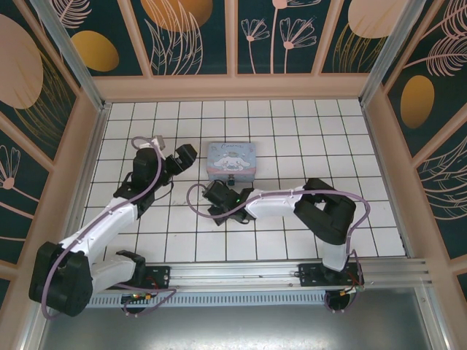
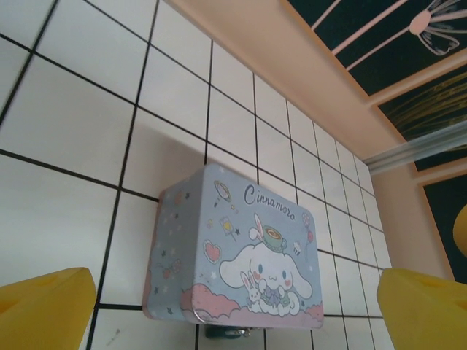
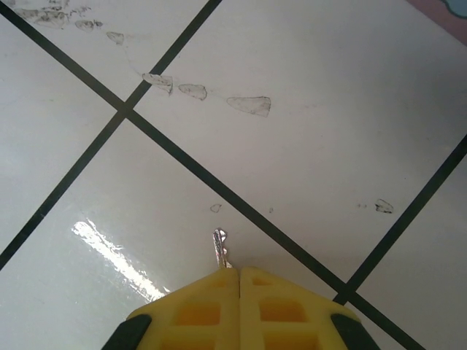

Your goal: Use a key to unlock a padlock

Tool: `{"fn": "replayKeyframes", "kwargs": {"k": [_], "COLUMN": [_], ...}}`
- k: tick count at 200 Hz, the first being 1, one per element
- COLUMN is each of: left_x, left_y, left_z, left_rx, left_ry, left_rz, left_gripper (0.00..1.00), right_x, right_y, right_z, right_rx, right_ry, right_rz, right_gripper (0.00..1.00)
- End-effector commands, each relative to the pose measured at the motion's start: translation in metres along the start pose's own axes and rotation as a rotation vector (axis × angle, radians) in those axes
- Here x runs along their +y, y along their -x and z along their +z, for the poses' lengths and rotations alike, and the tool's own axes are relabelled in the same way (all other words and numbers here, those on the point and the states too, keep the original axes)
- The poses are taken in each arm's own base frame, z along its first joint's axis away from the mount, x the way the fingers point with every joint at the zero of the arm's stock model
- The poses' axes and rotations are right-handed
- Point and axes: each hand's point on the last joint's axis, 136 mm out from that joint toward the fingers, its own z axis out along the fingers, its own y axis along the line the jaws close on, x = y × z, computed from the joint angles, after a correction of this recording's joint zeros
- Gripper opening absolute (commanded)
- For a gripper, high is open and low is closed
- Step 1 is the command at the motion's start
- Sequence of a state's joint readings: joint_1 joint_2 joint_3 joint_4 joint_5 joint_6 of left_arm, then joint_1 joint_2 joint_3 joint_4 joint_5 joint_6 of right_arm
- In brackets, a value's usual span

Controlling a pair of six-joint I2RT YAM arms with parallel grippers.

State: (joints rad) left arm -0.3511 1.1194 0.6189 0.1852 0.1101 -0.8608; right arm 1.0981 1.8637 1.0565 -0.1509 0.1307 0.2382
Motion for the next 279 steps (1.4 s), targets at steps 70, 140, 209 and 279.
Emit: {"fn": "replayKeyframes", "kwargs": {"k": [70, 140, 209, 279], "left_x": [0.004, 0.009, 0.008, 0.012], "left_y": [0.008, -0.009, -0.019, -0.023], "left_z": [0.009, 0.017, 0.024, 0.025], "left_rx": [-0.017, 0.051, 0.096, 0.108], "left_ry": [0.031, 0.017, -0.009, -0.003], "left_rz": [-0.004, -0.013, -0.035, -0.040], "left_gripper": [0.99, 0.99, 0.99, 0.99], "right_x": [-0.016, -0.021, -0.017, -0.030], "right_y": [-0.011, -0.001, -0.027, -0.035], "right_z": [-0.029, -0.047, -0.024, -0.042], "right_rx": [0.006, -0.053, 0.027, -0.020], "right_ry": [0.081, 0.145, 0.163, 0.113], "right_rz": [0.161, 0.241, 0.241, 0.286], "right_gripper": [0.00, 0.00, 0.00, 0.67]}}
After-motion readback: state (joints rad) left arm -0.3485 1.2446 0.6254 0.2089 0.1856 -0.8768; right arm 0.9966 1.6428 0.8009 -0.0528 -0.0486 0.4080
